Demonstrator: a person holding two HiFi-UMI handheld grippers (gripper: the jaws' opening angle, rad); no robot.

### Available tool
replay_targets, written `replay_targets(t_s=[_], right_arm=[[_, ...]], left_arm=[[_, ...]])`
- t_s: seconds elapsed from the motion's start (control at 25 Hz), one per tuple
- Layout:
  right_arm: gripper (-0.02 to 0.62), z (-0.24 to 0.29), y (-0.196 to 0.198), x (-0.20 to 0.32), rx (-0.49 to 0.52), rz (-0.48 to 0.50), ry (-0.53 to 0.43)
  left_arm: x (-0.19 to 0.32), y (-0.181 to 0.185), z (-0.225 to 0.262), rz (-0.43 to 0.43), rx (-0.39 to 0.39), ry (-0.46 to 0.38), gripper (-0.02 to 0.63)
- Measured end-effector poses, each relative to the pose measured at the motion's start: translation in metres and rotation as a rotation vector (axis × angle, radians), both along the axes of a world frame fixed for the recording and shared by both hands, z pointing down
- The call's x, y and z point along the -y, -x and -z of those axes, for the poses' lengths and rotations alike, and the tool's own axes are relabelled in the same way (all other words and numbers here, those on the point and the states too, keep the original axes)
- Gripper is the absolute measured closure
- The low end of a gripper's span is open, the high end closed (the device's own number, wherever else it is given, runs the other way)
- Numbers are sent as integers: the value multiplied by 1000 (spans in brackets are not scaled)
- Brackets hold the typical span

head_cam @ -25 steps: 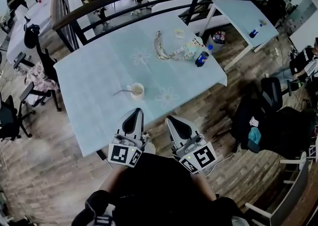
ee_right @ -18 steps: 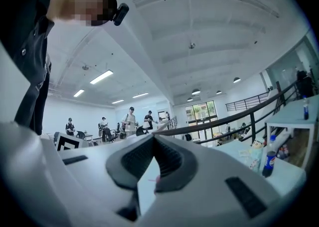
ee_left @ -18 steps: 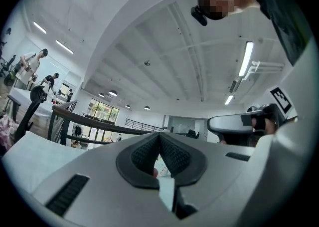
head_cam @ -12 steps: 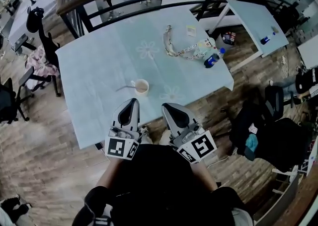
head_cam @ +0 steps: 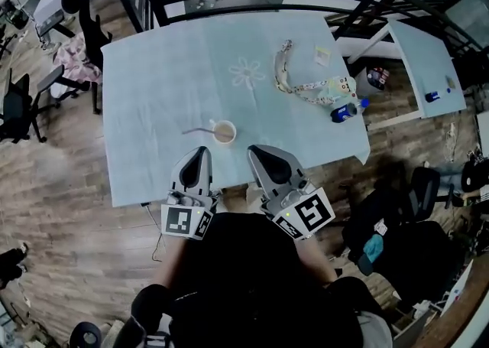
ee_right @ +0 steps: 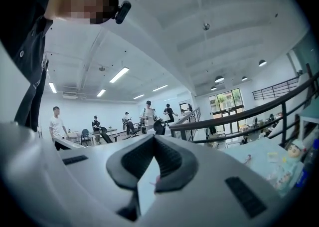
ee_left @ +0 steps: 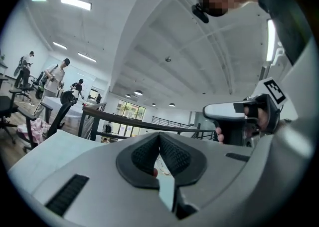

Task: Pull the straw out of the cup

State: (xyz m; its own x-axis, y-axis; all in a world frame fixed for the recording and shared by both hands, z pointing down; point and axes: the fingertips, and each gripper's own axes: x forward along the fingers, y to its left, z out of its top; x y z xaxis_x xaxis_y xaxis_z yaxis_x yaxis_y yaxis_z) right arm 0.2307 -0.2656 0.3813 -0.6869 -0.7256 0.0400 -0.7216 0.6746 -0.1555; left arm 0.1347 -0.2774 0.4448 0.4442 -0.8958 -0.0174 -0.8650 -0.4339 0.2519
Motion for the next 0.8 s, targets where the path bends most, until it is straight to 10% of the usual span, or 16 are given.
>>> replay_targets(t_s=[0.8], right_arm=[[586,-28,-6,77,-76,341,75]], left_arm=[[45,5,-120,347,-25,250,584]])
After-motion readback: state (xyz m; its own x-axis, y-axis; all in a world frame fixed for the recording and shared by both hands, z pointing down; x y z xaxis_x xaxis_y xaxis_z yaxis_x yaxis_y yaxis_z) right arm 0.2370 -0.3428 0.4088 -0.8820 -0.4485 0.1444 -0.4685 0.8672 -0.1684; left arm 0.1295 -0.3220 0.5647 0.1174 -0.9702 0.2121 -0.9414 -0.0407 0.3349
